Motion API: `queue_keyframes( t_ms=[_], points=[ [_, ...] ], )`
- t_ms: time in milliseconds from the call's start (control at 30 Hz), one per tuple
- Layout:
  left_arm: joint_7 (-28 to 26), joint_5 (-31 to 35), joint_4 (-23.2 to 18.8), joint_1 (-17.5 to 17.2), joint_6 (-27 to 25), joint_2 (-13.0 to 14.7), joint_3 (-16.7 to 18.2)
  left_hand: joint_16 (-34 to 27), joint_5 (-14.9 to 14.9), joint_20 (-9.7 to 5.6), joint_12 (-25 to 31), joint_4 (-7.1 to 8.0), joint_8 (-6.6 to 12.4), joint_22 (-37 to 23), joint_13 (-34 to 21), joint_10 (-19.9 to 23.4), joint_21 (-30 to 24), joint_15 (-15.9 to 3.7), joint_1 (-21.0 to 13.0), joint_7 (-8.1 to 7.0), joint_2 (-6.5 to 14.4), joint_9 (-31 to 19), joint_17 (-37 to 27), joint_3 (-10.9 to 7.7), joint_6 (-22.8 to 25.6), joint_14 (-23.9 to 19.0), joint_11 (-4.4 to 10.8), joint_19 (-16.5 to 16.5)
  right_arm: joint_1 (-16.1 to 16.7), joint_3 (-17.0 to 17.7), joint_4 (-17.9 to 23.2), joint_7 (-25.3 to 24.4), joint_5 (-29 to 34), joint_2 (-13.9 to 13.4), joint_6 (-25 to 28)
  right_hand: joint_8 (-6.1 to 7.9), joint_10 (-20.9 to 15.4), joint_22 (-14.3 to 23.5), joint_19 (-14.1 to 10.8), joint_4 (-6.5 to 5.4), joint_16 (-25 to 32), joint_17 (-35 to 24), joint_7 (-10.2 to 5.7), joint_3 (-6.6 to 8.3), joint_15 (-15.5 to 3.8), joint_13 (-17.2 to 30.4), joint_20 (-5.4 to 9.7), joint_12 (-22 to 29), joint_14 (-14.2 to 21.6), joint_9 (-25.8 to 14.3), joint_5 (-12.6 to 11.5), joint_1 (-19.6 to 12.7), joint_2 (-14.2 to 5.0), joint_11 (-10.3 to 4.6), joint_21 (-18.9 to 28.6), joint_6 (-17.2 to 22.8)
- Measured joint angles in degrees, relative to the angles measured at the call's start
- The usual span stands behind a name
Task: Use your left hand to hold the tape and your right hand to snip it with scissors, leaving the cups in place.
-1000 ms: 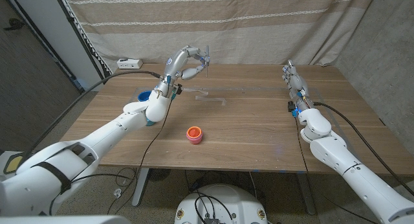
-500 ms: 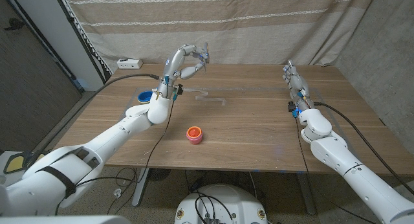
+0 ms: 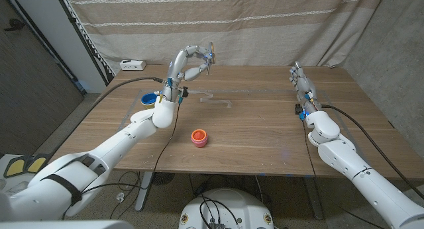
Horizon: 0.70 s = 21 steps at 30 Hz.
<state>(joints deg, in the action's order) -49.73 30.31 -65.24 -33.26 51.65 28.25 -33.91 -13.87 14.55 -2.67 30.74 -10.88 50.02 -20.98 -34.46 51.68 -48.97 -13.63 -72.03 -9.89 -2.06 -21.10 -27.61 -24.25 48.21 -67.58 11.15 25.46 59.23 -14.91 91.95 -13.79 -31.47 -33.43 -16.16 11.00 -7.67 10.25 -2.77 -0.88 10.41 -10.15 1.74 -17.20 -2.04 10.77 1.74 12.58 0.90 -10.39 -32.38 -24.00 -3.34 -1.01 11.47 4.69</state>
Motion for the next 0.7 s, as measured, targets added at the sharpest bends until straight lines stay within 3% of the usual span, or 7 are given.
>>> queue_keyframes(
  t_ms=[700],
  points=[
    [7.5, -8.1, 1.0, -2.8, 3.6, -4.3, 3.6, 0.4, -0.1, 0.32, 0.2, -0.09, 0.00, 0.6, 0.0, 0.4, -0.9, -0.15, -0.3, -0.02, -0.2, 0.4, 0.4, -0.09, 0.0, -0.4, 0.23, -0.3, 0.0, -0.1, 0.9, -0.5, 0.5, -0.4, 0.9, 0.00, 0.0, 0.0, 0.0, 0.21, 0.0, 0.0, 0.10, -0.21, 0.00, 0.0, 0.00, 0.0, 0.0, 0.0, 0.0, 0.0, 0.00, 0.00, 0.0, -0.1]
  ],
)
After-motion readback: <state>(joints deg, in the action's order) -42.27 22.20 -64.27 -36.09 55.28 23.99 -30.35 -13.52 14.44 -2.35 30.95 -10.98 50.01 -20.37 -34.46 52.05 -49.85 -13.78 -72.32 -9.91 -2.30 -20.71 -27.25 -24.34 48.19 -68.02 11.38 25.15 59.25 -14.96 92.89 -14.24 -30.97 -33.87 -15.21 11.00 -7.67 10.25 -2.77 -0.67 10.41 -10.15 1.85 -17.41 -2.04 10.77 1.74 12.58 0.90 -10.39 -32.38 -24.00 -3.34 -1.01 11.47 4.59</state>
